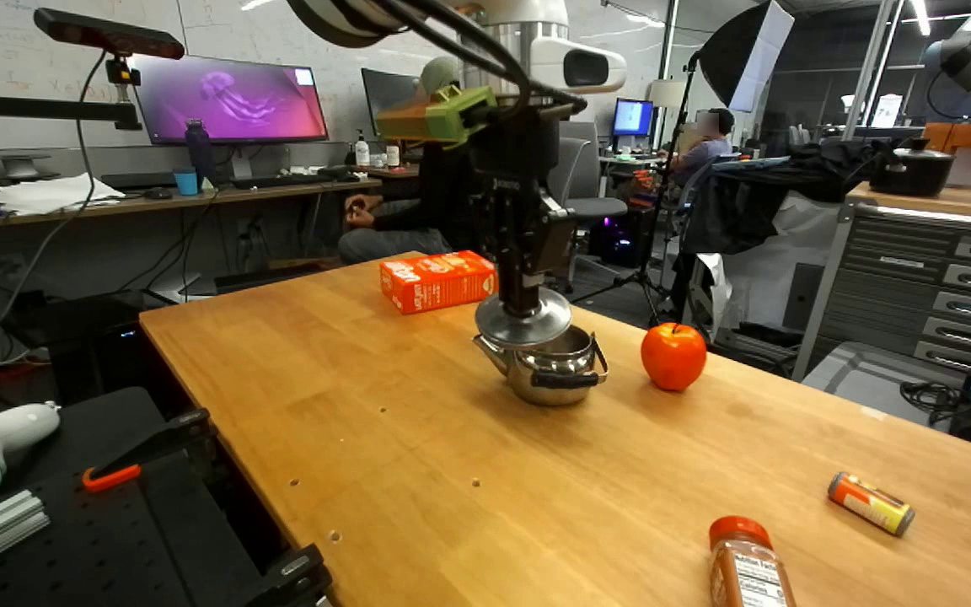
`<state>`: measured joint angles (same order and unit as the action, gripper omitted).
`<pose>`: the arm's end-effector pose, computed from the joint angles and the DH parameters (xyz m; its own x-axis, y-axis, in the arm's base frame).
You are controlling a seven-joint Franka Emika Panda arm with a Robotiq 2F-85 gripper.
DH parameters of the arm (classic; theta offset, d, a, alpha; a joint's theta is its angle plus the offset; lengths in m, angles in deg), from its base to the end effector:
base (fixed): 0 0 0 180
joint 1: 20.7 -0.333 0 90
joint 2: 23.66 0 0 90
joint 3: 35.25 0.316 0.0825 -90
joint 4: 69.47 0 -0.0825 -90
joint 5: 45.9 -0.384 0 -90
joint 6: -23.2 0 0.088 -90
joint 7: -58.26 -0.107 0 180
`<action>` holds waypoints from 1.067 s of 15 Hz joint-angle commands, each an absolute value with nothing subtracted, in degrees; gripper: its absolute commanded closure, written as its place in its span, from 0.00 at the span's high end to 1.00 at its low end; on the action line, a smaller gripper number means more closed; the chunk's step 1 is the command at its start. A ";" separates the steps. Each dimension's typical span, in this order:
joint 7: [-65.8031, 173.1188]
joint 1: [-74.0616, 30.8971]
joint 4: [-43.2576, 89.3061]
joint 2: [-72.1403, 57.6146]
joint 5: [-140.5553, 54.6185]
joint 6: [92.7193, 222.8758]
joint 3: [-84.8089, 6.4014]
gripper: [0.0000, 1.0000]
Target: Take the lid and put it on the pot
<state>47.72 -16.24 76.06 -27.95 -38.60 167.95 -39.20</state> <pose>0.4530 -0.0654 0.3050 0.9720 -0.2242 0.0701 -0.2286 -0.9715 0.0627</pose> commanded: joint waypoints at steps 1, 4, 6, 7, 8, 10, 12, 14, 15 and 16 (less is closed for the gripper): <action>45.73 -17.43 71.84 -27.53 -40.00 163.30 -37.38 0.07; 44.17 -17.97 68.03 -26.41 -40.05 159.23 -36.47 0.07; 43.64 -18.17 65.40 -25.49 -40.38 157.15 -36.22 0.07; 43.74 -18.27 64.06 -24.82 -40.85 156.59 -36.20 0.07; 43.96 -18.36 62.92 -24.17 -41.52 156.33 -36.24 0.07; 44.25 -18.49 60.92 -22.69 -42.81 156.82 -36.31 0.07; 44.10 -18.61 59.01 -20.85 -43.60 157.11 -36.36 0.07; 43.56 -18.81 57.28 -18.85 -43.64 156.96 -36.38 0.07; 43.31 -18.93 56.52 -17.82 -43.43 156.91 -36.42 0.07; 42.95 -19.09 55.82 -16.80 -43.17 156.90 -36.45 0.07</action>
